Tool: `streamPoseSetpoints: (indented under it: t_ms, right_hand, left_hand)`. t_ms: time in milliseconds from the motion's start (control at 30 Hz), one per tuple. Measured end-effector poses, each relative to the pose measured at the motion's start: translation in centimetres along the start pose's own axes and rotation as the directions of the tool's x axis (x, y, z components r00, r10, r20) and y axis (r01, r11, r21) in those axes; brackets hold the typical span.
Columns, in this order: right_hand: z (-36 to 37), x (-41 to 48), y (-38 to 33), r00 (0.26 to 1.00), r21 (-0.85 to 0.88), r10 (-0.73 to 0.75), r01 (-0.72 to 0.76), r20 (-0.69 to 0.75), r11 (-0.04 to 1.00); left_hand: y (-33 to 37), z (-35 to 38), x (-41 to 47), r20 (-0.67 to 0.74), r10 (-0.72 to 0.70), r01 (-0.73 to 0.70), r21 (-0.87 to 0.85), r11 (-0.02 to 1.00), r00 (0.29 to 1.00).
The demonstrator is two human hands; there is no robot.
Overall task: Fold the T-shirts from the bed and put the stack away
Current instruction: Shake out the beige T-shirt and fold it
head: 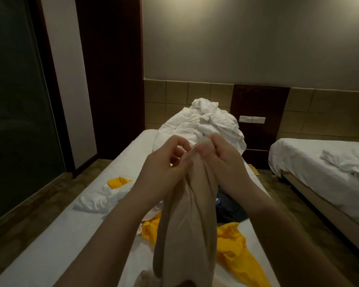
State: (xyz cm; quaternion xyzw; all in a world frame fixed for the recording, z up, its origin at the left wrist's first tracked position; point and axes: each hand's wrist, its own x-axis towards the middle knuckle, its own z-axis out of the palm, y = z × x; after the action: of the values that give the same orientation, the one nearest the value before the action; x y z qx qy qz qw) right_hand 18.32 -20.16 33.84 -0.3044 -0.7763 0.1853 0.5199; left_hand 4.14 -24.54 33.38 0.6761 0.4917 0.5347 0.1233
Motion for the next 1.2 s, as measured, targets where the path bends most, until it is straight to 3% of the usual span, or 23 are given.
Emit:
streamPoseSetpoints:
  t_ms: [200, 400, 600, 733, 800, 867, 933, 1000, 1100, 1200]
  right_hand:
    - [-2.7, 3.4, -1.1, 0.989, -0.099, -0.119, 0.110, -0.088, 0.989]
    - [-4.8, 6.0, -2.1, 0.976, -0.188, -0.170, 0.144, -0.133, 0.972]
    - [-6.1, 6.0, -2.1, 0.971, -0.282, -0.127, 0.067, -0.201, 0.957]
    - [-7.4, 5.6, -2.0, 0.965, -0.389, -0.131, 0.034, -0.227, 0.921]
    - [-8.4, 5.7, -1.4, 0.982, -0.422, -0.071, -0.011, -0.178, 0.907]
    - [-9.5, 5.7, -0.9, 0.992, -0.420, 0.130, -0.119, -0.003, 0.900]
    - [-10.4, 5.8, -0.7, 0.922, -0.477, 0.337, -0.212, 0.192, 0.853]
    - [-11.5, 6.4, -0.7, 0.898, -0.499, 0.378, -0.227, 0.225, 0.837]
    - [-13.1, 8.7, -2.2, 0.976, -0.553, 0.183, -0.091, 0.114, 0.828]
    - [-13.6, 10.5, -4.7, 0.976, -0.397, -0.068, -0.020, -0.208, 0.918]
  left_hand:
    - [-0.4, -1.0, 0.9, 0.018, 0.078, -0.079, 0.075, 0.994, 0.997]
    - [-1.5, 0.7, 0.9, 0.091, 0.041, -0.054, 0.150, 0.987, 0.995]
    - [-3.0, 2.9, 0.2, 0.046, -0.130, 0.118, 0.203, 0.972, 0.990]
    - [-4.3, 2.4, 0.2, -0.009, -0.194, 0.194, 0.035, 0.980, 0.981]
    - [-4.1, 1.1, 0.9, -0.038, -0.209, 0.207, -0.057, 0.977, 0.977]
    - [-3.1, -1.0, 2.2, -0.016, -0.214, 0.213, -0.077, 0.974, 0.977]
    - [-1.6, -3.4, 3.8, 0.062, -0.178, 0.179, -0.009, 0.984, 0.982]
    - [-0.1, -5.1, 5.5, 0.163, -0.182, 0.170, 0.083, 0.982, 0.970]
    - [2.7, -7.1, 8.1, 0.161, -0.194, 0.148, 0.260, 0.954, 0.968]
    - [4.9, -8.5, 10.5, 0.032, -0.106, 0.105, 0.029, 0.994, 0.994]
